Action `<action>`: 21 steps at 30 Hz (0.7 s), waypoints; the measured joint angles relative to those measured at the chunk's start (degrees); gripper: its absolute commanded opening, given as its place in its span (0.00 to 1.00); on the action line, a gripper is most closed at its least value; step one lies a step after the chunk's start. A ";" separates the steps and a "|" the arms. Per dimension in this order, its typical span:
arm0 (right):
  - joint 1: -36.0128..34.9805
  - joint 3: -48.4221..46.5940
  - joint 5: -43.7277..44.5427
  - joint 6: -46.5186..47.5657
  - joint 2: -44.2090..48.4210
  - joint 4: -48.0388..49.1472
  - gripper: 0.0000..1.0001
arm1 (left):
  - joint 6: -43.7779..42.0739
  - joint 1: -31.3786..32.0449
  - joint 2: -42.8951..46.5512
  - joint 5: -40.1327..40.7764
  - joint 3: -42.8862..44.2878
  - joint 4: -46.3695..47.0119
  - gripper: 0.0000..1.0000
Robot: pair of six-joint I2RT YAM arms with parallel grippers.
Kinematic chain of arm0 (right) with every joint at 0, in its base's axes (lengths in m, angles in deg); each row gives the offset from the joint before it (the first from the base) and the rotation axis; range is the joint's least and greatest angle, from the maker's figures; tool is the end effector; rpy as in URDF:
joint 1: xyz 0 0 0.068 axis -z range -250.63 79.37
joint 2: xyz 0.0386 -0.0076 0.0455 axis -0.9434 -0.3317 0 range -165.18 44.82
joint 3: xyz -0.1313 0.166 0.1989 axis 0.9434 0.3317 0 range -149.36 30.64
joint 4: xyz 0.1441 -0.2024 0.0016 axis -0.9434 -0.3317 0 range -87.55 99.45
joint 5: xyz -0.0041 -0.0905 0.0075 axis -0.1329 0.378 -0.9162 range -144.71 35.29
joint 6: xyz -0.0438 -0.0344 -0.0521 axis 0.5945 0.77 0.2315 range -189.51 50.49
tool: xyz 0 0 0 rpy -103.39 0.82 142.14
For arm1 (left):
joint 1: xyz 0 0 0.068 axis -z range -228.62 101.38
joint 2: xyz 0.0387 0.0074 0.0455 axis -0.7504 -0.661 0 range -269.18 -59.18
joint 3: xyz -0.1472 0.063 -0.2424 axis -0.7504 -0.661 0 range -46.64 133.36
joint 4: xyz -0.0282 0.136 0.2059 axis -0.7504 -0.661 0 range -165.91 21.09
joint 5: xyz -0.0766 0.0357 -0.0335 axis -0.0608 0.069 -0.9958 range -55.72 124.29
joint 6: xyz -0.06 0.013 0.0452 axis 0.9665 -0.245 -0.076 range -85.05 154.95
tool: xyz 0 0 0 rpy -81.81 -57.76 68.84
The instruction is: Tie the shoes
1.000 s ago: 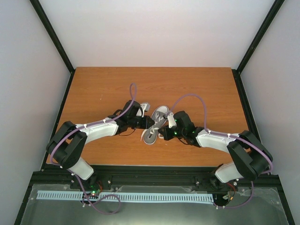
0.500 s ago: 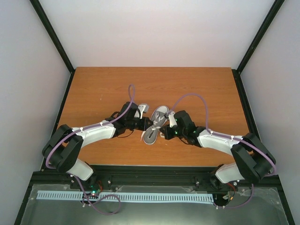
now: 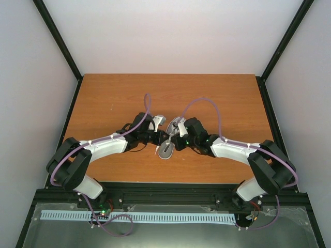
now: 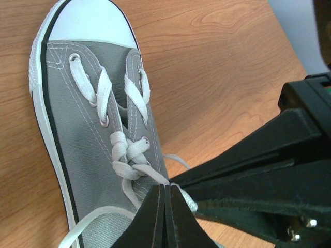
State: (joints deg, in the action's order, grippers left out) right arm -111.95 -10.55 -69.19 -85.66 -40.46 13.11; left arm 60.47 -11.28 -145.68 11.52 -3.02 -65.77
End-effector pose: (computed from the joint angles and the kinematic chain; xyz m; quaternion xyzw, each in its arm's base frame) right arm 0.2210 0.2158 0.1885 -0.2478 0.8674 0.3003 0.3098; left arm 0.2357 -0.2114 0.1966 0.1748 0.8742 -0.3696 0.2620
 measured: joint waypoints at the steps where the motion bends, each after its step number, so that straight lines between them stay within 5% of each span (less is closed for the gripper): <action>1: -0.20 -0.04 -0.22 0.22 -0.33 0.00 0.03 | -0.09 0.00 0.00 0.00 0.00 0.00 0.01; 21: -1.49 -0.46 -0.48 -0.90 -5.60 2.60 0.03 | -0.04 0.00 2.47 0.90 -3.52 4.11 0.01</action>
State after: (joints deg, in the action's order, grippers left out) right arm -113.44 -11.01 -69.67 -86.55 -46.05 15.71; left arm 60.43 -11.28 -143.21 12.42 -6.54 -61.66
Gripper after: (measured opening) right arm 0.030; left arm 0.021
